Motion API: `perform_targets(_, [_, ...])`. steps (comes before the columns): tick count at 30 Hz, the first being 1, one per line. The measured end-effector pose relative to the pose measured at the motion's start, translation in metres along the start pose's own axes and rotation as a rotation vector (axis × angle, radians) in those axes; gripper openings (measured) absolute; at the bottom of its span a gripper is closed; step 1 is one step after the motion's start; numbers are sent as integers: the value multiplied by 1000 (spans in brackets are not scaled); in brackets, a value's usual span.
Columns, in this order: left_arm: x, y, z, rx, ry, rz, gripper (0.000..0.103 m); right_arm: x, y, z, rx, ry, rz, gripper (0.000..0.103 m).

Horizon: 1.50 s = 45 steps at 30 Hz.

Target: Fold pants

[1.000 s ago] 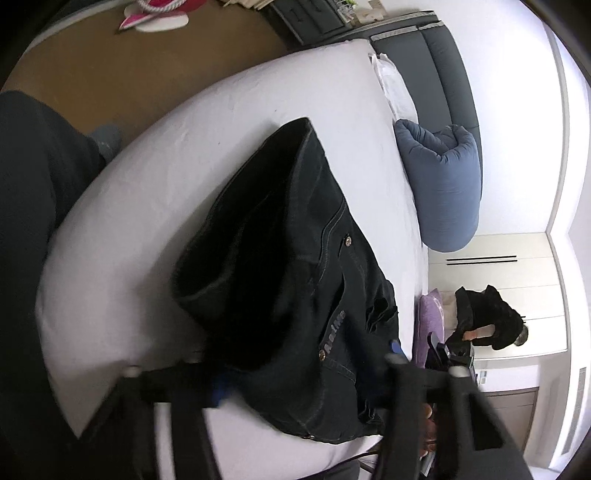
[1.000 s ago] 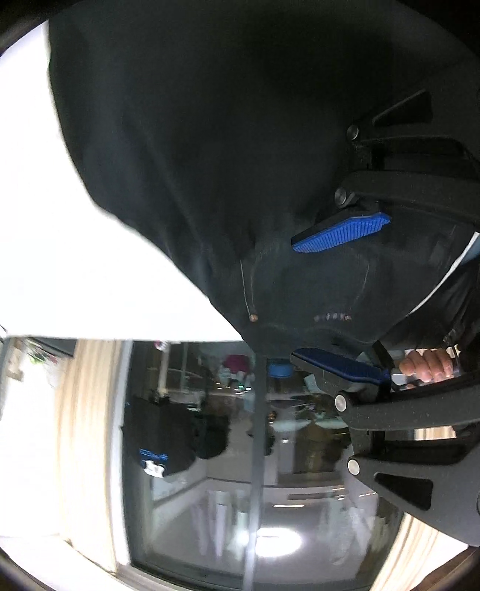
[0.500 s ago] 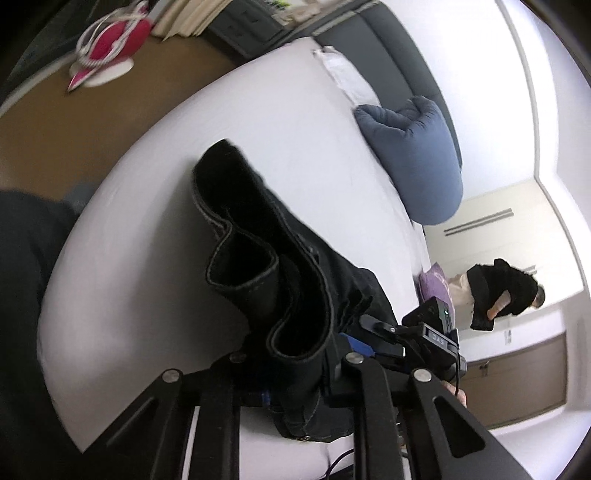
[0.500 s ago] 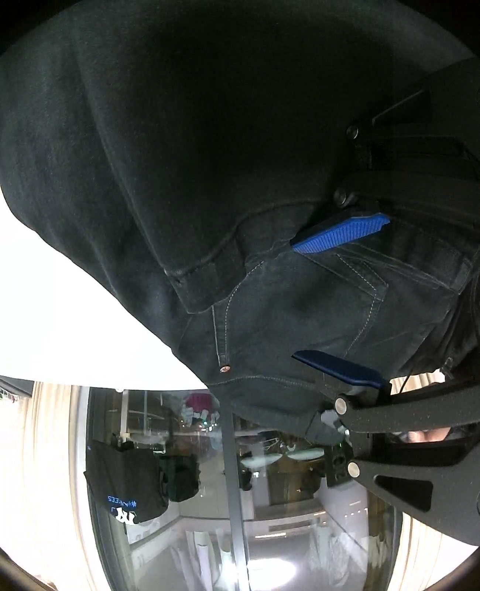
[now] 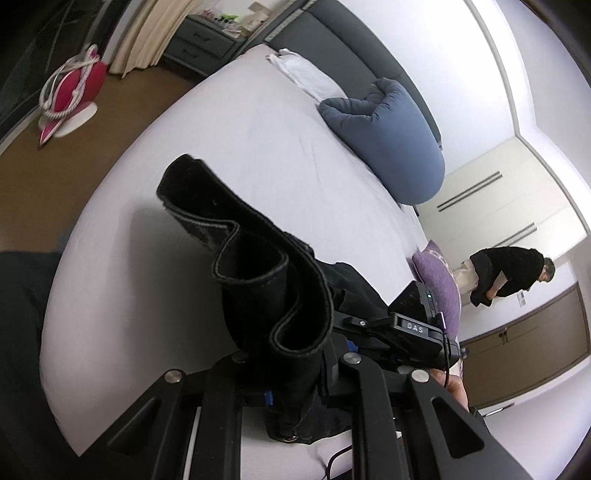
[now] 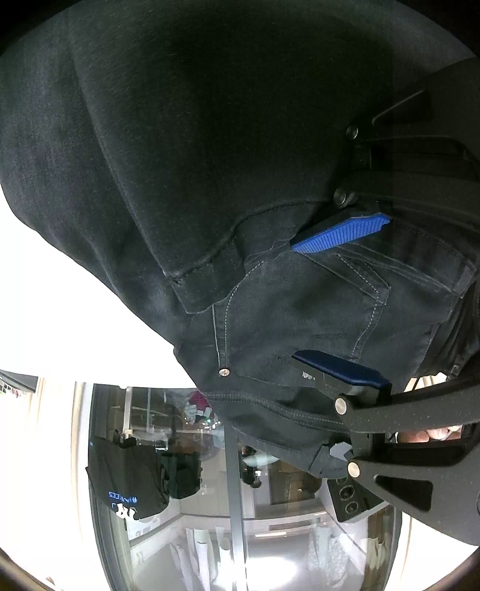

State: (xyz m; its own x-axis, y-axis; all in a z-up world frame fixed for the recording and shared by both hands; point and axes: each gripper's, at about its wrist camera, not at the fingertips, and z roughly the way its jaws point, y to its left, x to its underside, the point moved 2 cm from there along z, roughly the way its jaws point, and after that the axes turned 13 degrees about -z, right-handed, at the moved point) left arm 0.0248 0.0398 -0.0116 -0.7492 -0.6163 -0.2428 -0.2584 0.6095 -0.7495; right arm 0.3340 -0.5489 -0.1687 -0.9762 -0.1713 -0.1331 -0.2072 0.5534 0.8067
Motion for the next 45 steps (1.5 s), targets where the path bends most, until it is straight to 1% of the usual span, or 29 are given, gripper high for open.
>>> perform_targets(2, [2,-12,2,-4,-1,38,16,0,1,-1,-6,-3,-7,54])
perform_targets(5, [10,-48,14,0,7,137,16,-2,3,-14,-40,-10,3,55])
perform_targets(8, [34,-99,49,-7,62,297,16,-7,5,-52,-87,-96,-24,55])
perform_targets(10, [56,-123,79,-26,107,401,16,-12,-3,-92,-128,-197,-14,60])
perform_targets(12, [82,-136,109,-57,161,490,16,-9,-16,-127,-147,-290,-3,70])
perform_targets(14, [105,-143,131,-76,211,569,16,-2,-28,-144,-117,-316,11,76])
perform_targets(15, [117,-145,142,-88,239,611,16,5,-37,-149,-101,-308,22,77])
perform_targets(17, [129,-146,153,-101,276,650,16,20,-49,-152,-96,-284,35,77])
perform_targets(20, [139,-149,165,-127,308,701,16,46,-57,-155,-93,-279,35,77])
perform_targets(23, [148,-156,170,-154,296,778,16,58,-50,-151,-67,-256,7,77])
perform_targets(25, [154,-163,173,-164,282,818,16,61,-43,-146,-22,-221,-22,77])
perform_targets(27, [162,-168,172,-169,267,850,16,60,-42,-138,59,-171,-31,76])
perform_targets(28, [164,-170,172,-171,259,866,16,58,-44,-138,70,-165,-26,76])
perform_targets(29, [165,-172,172,-173,255,876,16,57,-46,-137,81,-165,-24,68])
perform_targets(30, [168,-174,173,-175,252,888,16,58,-48,-137,85,-163,-31,46])
perform_targets(31, [169,-174,173,-177,251,896,16,58,-50,-137,99,-158,-35,35])
perform_targets(32, [170,-173,173,-178,252,901,16,59,-51,-138,119,-155,-40,29])
perform_targets(33, [170,-174,175,-179,256,902,16,61,-50,-139,135,-155,-55,21])
perform_targets(34, [171,-174,178,-178,260,902,16,62,-48,-141,150,-159,-73,16])
perform_targets(36, [174,-180,183,-172,260,911,16,63,-46,-148,176,-168,-91,13])
perform_targets(39, [177,-190,184,-147,254,927,17,61,-46,-166,187,-197,-108,12])
perform_targets(41, [177,-198,191,-130,253,937,17,58,-50,-182,197,-218,-111,12])
perform_targets(45, [186,-220,208,-111,260,955,17,51,-54,-199,221,-238,-117,12])
